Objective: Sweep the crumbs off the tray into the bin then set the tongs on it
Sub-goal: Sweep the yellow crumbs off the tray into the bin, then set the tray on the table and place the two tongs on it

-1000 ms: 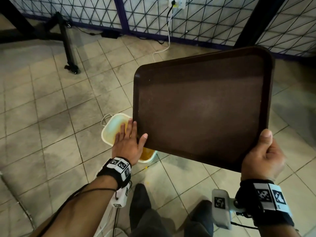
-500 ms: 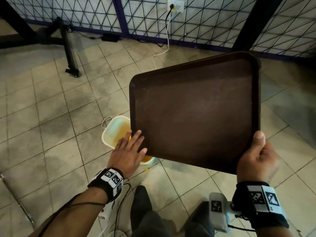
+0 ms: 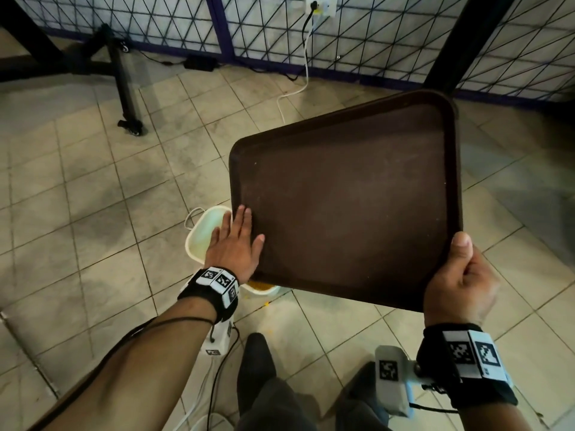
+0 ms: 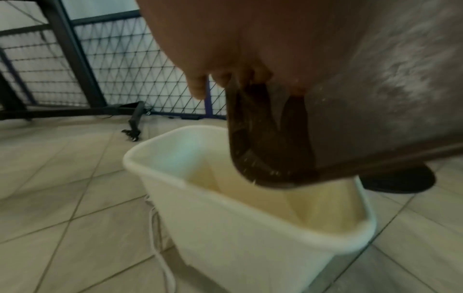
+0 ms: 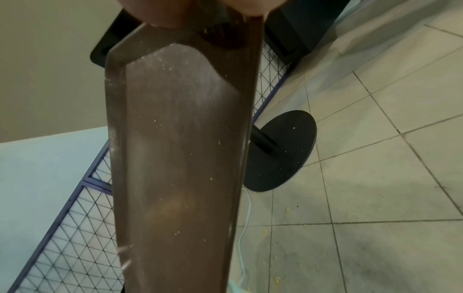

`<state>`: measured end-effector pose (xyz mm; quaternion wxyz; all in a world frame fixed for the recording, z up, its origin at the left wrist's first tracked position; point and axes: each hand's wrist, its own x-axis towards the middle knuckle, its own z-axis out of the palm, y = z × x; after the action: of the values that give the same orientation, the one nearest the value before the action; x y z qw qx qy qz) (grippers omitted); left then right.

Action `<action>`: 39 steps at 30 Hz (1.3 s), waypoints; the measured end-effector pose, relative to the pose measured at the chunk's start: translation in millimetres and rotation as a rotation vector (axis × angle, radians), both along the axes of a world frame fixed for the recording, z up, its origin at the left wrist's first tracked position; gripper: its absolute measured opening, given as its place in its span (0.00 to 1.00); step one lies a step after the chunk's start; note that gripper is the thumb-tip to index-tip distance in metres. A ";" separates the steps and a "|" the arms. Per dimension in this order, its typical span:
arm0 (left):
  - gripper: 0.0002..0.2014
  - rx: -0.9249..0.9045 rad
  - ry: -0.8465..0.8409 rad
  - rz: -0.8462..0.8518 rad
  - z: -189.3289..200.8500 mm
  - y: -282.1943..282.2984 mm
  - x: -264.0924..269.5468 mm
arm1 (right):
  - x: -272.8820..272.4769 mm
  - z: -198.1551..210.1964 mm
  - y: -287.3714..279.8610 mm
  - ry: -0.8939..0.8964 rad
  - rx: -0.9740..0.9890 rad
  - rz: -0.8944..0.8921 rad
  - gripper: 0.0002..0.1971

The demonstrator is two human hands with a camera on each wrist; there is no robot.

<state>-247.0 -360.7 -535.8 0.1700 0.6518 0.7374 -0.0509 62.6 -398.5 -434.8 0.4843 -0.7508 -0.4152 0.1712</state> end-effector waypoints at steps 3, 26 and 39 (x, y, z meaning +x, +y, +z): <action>0.33 -0.251 0.080 -0.126 -13.3 -21.5 -2.5 | 1.4 -0.4 1.9 0.030 0.009 -0.021 0.21; 0.22 0.183 -0.540 0.459 78.1 -50.0 -41.5 | 28.9 42.9 -18.9 0.135 -0.123 -0.153 0.25; 0.18 0.351 -0.694 0.586 97.3 -34.7 3.5 | 64.9 9.6 3.4 0.320 -0.330 -0.054 0.24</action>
<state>-243.5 -395.4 -438.6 0.3008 0.4140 0.7870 0.3445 127.5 -395.1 -425.2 0.4190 -0.7939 -0.2793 0.3409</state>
